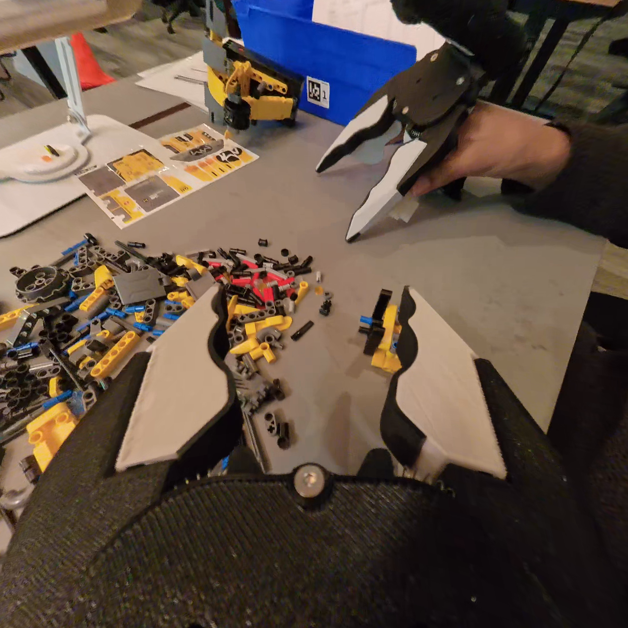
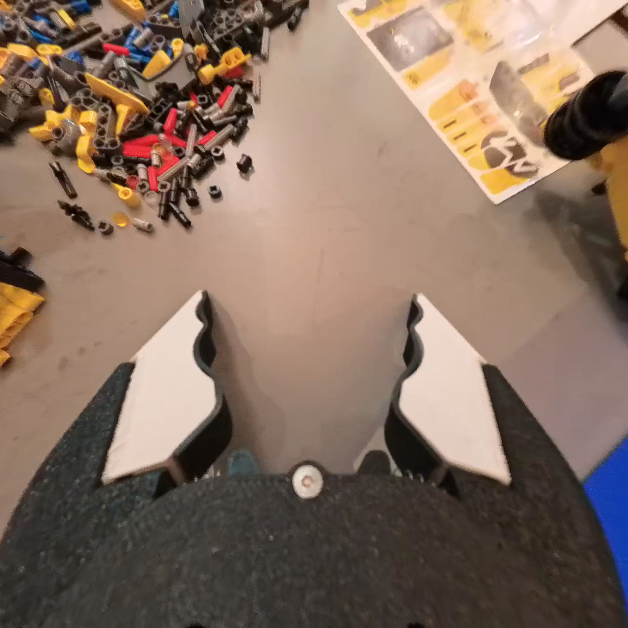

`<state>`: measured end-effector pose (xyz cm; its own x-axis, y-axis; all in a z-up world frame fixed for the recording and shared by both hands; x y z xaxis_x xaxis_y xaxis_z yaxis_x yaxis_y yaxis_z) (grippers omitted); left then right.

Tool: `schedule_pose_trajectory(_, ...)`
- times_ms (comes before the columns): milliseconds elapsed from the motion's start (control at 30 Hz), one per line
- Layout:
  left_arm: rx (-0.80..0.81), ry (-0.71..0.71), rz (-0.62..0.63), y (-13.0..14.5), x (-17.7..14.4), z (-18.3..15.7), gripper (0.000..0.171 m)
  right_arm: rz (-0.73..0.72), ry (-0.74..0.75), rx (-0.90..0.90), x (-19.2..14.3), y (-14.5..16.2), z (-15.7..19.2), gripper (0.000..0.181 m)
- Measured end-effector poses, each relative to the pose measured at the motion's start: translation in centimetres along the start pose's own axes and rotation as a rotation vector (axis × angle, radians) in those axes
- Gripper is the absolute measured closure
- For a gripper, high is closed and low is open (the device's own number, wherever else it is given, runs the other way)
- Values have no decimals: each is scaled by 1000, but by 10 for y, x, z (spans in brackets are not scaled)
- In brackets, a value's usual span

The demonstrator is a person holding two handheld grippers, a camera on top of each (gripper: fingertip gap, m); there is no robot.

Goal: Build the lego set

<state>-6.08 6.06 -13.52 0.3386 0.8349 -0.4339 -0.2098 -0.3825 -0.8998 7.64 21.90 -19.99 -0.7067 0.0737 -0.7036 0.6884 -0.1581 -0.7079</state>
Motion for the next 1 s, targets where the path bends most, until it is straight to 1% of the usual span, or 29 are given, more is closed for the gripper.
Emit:
schedule_pose_trajectory(33,-5,4,-7,-1,1,1,73,10,-8,25,1,1,-2,63)
schedule_pose_trajectory(167,-18,8,-8,0,0,2,74,13,-13,27,0,2,-2,62)
schedule_pose_trajectory(333,-45,-23,-9,1,-13,9,75,13,-13,26,0,2,-2,62)
schedule_pose_trajectory(400,-60,-13,-23,1,-16,8,76,13,-13,26,0,2,-2,62)
schedule_pose_trajectory(533,-90,68,-60,-5,-18,-10,76,13,-13,26,0,2,-1,62)
schedule_pose_trajectory(633,-112,139,-44,-3,-18,-29,82,13,-13,26,0,2,-1,62)
schedule_pose_trajectory(700,-125,172,-23,-2,-16,-37,82,13,-13,26,0,2,-1,62)
schedule_pose_trajectory(833,-98,174,-34,-9,-17,-40,82,13,-13,26,0,2,-1,62)
schedule_pose_trajectory(900,-105,197,-53,-12,-17,-42,82,13,-13,26,0,2,-1,62)
schedule_pose_trajectory(1000,-129,218,-53,-8,-14,-42,82,13,-13,26,0,2,-1,62)
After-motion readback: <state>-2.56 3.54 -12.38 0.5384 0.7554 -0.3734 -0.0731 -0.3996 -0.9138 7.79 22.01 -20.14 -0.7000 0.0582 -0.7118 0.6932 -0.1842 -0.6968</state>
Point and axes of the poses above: each gripper's, where its closed fingertips meet, x out along the fingers, y out of its underside, z = x × y across the jaws, the point moved 4 cm from there along -x, back along the fingers, and after that the axes turned 8 degrees about -y, right-handed, at the moved point
